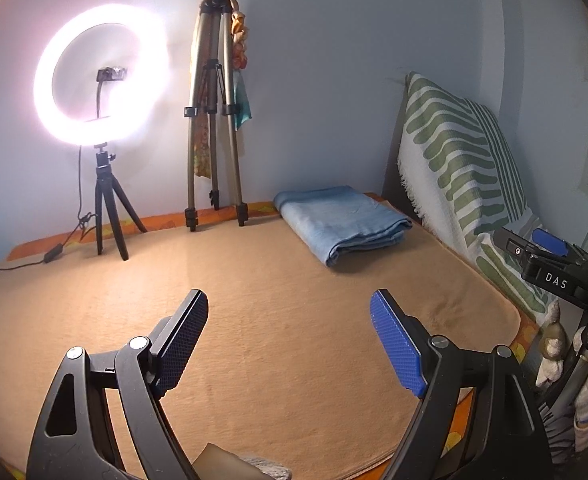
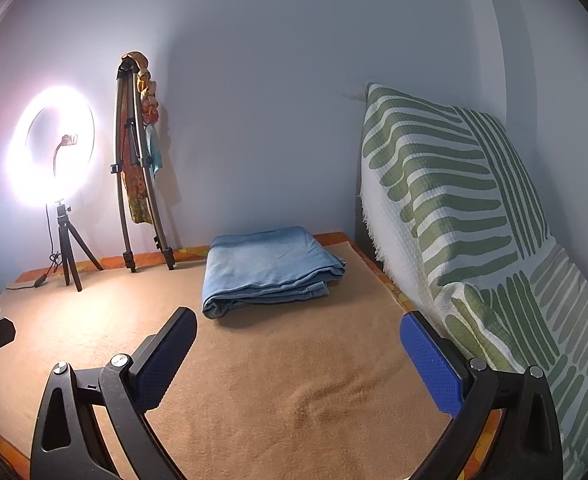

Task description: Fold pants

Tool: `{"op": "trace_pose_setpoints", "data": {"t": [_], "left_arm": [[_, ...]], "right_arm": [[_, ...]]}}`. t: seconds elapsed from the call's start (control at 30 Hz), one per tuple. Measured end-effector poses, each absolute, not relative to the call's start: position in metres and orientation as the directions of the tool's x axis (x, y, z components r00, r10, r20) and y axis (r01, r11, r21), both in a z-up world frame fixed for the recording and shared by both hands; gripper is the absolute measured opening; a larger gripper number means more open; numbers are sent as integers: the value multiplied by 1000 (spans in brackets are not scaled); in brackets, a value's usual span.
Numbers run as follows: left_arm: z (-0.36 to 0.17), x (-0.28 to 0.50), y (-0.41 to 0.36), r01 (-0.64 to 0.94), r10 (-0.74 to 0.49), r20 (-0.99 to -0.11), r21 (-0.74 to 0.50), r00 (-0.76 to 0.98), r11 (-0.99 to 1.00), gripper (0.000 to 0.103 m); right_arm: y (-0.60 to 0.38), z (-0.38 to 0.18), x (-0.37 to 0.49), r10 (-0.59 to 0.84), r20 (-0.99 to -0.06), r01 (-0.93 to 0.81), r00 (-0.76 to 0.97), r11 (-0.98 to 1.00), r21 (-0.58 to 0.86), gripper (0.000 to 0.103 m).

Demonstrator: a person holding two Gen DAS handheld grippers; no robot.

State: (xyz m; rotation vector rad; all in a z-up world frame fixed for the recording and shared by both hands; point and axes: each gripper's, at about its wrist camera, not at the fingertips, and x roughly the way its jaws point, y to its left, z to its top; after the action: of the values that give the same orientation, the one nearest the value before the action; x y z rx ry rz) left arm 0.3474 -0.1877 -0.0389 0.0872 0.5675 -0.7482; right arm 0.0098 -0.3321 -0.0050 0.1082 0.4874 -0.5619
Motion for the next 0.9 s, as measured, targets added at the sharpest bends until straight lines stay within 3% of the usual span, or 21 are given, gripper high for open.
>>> {"op": "trace_pose_setpoints", "data": {"t": [0.9], "left_arm": [[-42,346,-188,670,-620,-521,-117,587,733,83]], "right_arm": [[-333,-5,6,-478,-469,532,743,847,-20,103]]}}
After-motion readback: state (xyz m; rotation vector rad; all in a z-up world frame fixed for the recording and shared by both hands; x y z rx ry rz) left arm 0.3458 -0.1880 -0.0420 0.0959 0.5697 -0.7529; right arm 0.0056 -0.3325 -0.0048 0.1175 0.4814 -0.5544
